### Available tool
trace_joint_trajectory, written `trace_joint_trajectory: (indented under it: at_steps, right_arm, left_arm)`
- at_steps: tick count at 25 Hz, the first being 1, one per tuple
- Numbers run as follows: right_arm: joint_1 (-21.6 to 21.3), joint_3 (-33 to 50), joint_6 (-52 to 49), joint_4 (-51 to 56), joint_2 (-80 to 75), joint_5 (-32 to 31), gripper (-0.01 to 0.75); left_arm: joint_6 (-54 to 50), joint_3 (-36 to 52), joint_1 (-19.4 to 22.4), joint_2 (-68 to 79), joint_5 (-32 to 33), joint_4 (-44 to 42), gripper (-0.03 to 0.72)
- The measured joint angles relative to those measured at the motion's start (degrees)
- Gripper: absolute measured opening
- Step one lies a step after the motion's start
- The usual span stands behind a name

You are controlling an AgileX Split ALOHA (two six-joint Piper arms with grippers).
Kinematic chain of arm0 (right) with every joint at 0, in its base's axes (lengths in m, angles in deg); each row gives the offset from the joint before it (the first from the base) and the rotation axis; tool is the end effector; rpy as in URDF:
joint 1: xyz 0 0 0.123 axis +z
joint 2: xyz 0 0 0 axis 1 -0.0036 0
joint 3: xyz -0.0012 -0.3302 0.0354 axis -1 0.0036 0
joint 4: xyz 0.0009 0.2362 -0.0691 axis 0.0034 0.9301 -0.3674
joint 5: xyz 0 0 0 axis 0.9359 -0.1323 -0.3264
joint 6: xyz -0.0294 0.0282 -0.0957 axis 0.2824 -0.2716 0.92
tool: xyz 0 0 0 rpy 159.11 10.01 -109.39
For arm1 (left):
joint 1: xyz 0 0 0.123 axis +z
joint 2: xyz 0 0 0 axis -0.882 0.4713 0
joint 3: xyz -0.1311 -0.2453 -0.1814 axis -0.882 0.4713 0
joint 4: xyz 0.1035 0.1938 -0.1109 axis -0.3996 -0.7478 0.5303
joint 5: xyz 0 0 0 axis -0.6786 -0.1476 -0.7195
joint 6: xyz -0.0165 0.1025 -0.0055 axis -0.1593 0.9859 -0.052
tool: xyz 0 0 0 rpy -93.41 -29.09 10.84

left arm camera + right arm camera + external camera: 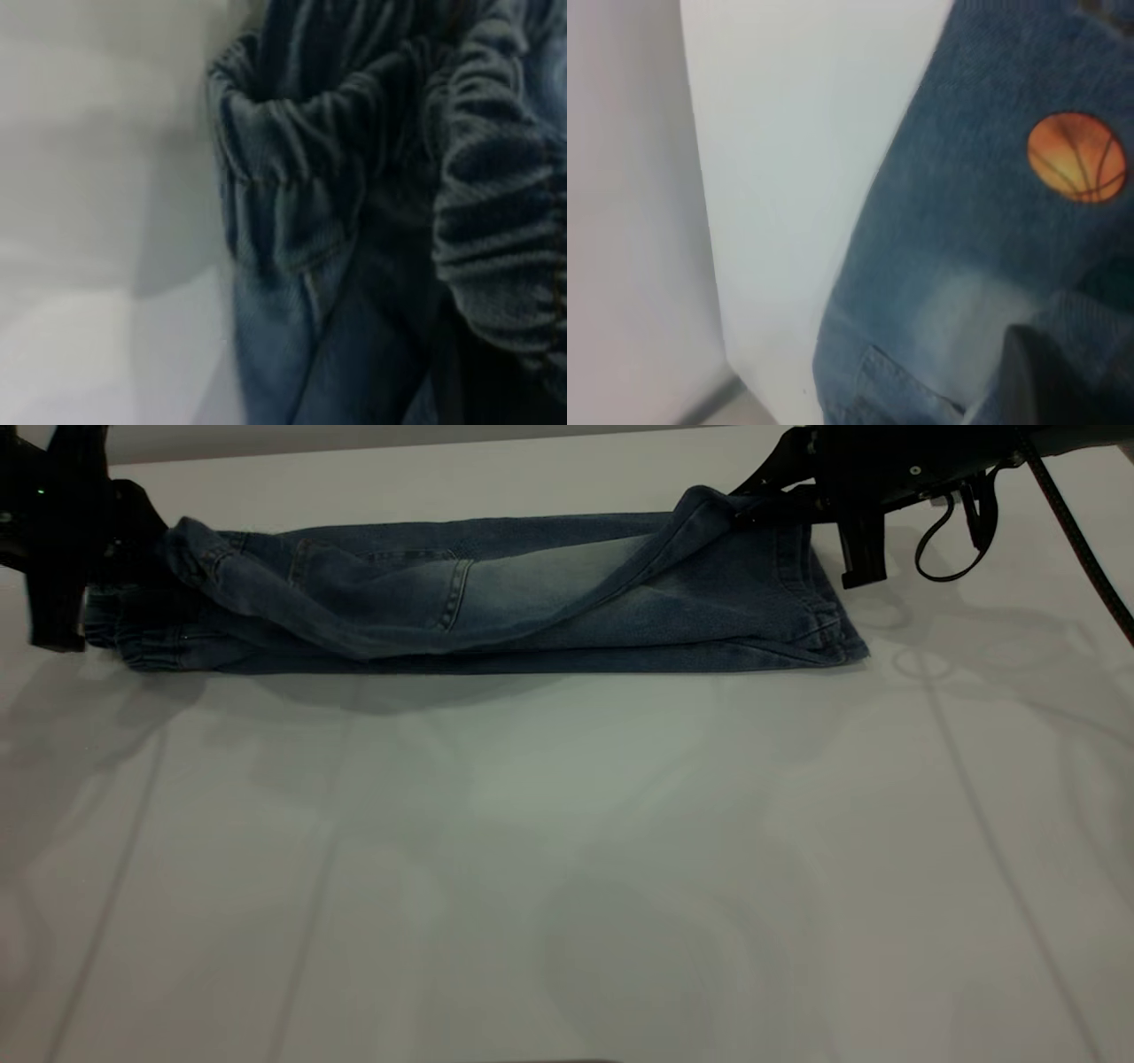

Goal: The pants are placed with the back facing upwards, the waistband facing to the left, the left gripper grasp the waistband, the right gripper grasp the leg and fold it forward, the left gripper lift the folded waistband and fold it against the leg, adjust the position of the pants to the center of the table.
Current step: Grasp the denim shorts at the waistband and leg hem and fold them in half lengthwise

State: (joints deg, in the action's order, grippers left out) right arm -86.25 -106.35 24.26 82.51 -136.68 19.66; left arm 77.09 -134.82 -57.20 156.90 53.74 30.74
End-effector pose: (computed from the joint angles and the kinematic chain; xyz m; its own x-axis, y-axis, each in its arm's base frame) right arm 0.4925 0.0876 0.0854 -0.4663 0.8092 0.3574 0.6719 0.0612 0.7381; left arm 0.4065 0.0183 0.1301 -0.0769 -0.9951 0.0625 -0.8055 0.0250 -0.5921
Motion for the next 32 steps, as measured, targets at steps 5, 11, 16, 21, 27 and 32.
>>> trace_joint_trajectory:
  at_steps: [5,11,16,21,27,32]
  right_arm:
    - [0.0,0.0,-7.2,0.1,-0.1,2.8,0.033]
    - [0.0,0.0,-10.0,0.2,-0.1,4.2,0.036]
    - [0.0,0.0,-10.4,0.2,-0.1,5.0,0.051]
    - [0.0,0.0,-10.8,0.3,-0.1,5.2,0.094]
    - [0.0,0.0,-9.3,0.3,-0.1,4.1,0.223]
    - [0.0,-0.1,-2.8,0.3,-0.1,1.9,0.370]
  left_arm:
    - [0.2,-4.3,0.0,3.8,0.8,6.3,0.092]
    - [0.9,-8.5,0.0,6.5,2.6,6.9,0.095]
    - [7.6,-9.5,0.0,7.3,2.6,7.1,0.140]
    - [17.2,-9.8,0.0,7.3,2.7,11.1,0.309]
    - [27.5,-10.5,0.1,7.3,3.5,12.8,0.484]
    - [35.2,-11.0,0.1,7.3,4.8,12.9,0.503]
